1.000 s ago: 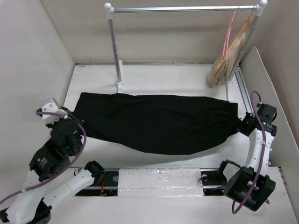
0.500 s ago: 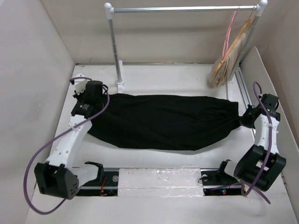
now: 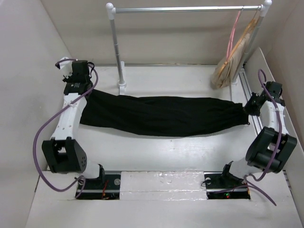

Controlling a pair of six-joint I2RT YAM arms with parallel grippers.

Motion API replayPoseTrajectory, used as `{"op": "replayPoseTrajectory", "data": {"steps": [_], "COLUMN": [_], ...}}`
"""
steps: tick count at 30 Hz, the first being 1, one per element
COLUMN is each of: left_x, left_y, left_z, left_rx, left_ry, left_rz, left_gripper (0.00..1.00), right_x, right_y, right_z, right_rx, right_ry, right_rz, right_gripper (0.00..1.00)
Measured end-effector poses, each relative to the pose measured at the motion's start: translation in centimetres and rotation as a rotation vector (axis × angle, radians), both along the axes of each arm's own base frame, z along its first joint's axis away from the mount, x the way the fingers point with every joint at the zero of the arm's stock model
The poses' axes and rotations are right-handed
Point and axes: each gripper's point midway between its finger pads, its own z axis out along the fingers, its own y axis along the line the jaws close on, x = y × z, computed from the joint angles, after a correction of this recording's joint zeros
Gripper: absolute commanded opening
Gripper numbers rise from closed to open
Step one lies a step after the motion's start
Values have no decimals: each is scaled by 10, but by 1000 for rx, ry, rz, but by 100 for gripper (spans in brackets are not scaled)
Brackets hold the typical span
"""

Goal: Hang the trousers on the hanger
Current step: Fold the trousers at the center of the board.

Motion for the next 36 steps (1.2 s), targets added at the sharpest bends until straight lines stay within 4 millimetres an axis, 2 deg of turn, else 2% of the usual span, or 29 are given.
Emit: {"op": "replayPoseTrajectory", "data": {"steps": [6,7,8,9,12,16,18,20,21,22,23,24,26,27,28,30,32,33,34,35,36], "left_x": [34,40,50,54,70,93,106,117,122,126,128,130,130,130,130,129,124,117,103,85,70], "left_y": [2,4,7,11,28,48,49,49,47,45,44,43,42,42,42,42,43,43,41,39,38], "left_z": [-46,-53,-61,-68,-79,-86,-95,-107,-114,-121,-128,-135,-146,-148,-149,-147,-139,-135,-130,-126,-122], "left_rx": [2,1,0,-12,-43,-60,-69,-72,-74,-75,-74,-76,-81,-84,-85,-87,-85,-86,-94,-116,-148], "left_ry": [125,147,165,183,197,198,205,224,236,250,266,282,312,317,323,321,303,292,281,275,253], "left_rz": [1,5,11,13,32,58,51,38,26,15,4,-7,-26,-32,-37,-37,-34,-32,-29,-27,-26], "left_gripper": [0,0,0,0,0,0,0,0,4,13,29,62,74,86,91,94,95,89,81,62,49], "right_x": [65,67,83,87,111,138,147,152,154,155,155,155,156,156,157,154,147,142,137,130,125], "right_y": [-13,-14,-16,-18,-27,-35,-35,-35,-34,-33,-33,-33,-34,-34,-35,-33,-27,-22,-15,-5,7], "right_z": [22,23,23,21,18,-3,-18,-32,-38,-42,-45,-46,-43,-39,-36,-24,-4,7,20,34,48], "right_rx": [-34,-41,-44,-41,-40,-10,9,23,29,34,34,31,21,15,10,-3,-20,-31,-42,-53,-66], "right_ry": [-52,-58,-61,-49,-50,-35,-11,9,17,26,30,33,25,16,9,-16,-52,-79,-109,-142,-188], "right_rz": [50,53,67,72,81,95,103,110,114,116,119,119,126,130,130,135,140,146,152,164,184], "right_gripper": [0,0,0,0,0,0,1,10,22,30,42,63,72,80,85,88,88,87,83,68,30]}}
